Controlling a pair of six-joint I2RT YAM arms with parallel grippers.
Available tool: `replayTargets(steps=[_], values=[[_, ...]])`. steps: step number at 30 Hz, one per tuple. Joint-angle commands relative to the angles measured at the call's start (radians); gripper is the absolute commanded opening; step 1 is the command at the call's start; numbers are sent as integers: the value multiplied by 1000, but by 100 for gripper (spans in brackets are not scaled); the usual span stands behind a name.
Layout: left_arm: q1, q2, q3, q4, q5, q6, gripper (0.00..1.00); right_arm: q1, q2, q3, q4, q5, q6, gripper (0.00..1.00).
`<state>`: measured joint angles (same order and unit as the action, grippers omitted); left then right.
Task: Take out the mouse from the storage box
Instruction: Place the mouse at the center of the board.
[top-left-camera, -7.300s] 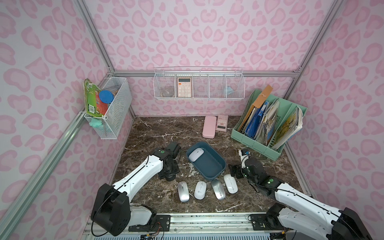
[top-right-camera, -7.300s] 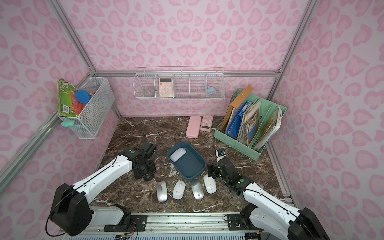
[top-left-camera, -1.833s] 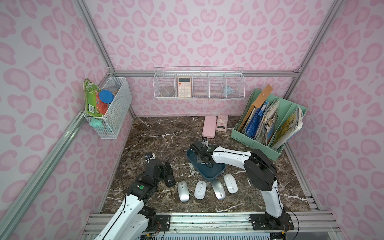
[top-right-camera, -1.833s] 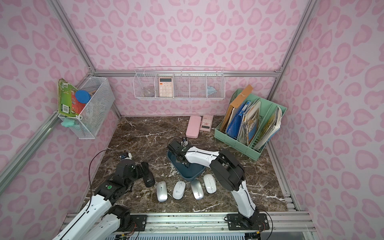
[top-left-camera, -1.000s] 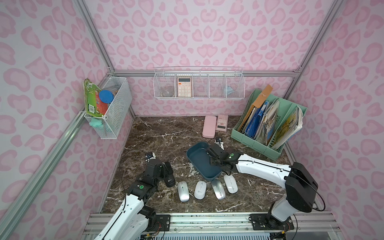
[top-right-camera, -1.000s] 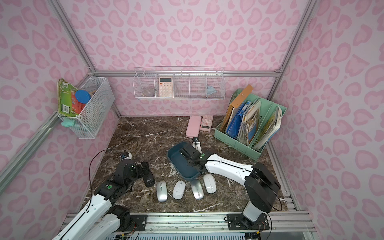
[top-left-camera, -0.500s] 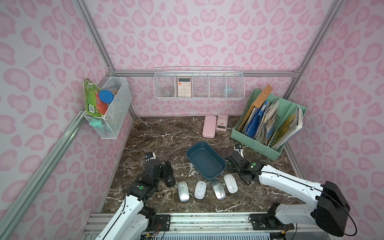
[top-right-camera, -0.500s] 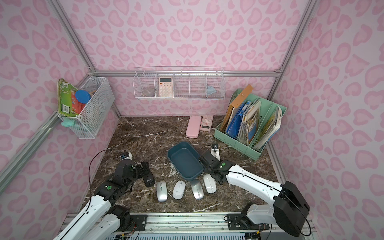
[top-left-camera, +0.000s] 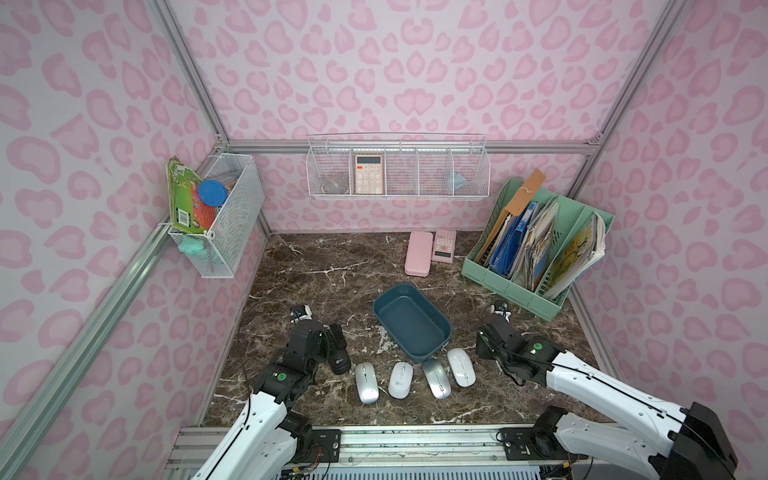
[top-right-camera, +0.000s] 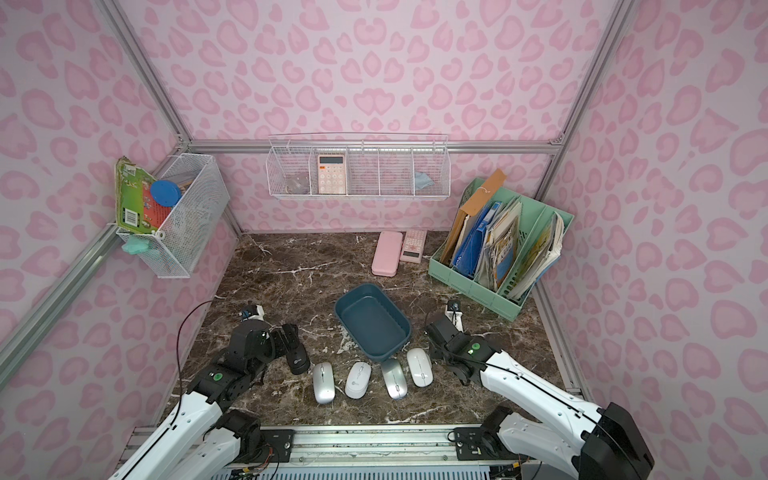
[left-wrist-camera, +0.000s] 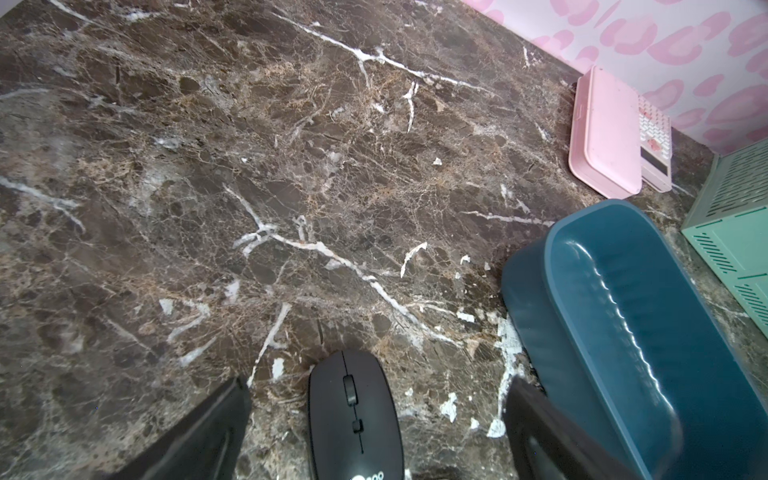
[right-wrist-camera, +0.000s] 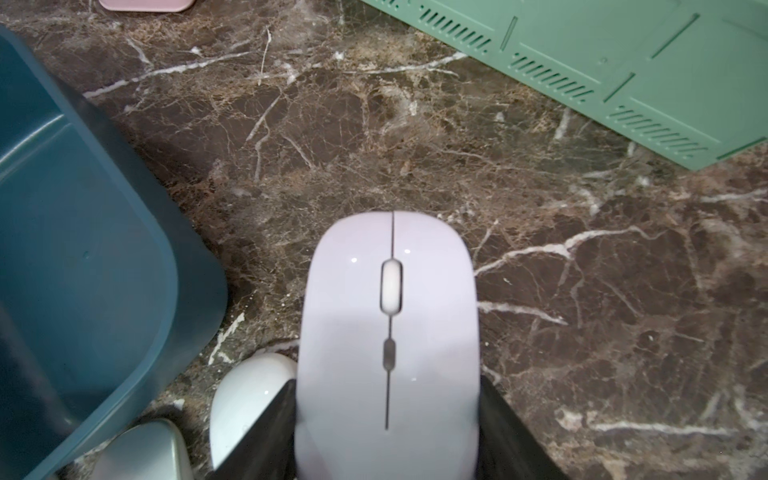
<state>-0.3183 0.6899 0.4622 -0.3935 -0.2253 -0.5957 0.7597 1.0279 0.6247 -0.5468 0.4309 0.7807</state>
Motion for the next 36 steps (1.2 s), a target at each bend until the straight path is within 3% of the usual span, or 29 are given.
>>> replayTargets(steps=[1, 36], values=[[0, 3, 0, 9, -1, 5, 99, -20, -17, -27, 27, -33, -20, 54], [-10, 42, 6, 28, -13, 11, 99, -144, 251, -54, 172, -165, -113, 58]])
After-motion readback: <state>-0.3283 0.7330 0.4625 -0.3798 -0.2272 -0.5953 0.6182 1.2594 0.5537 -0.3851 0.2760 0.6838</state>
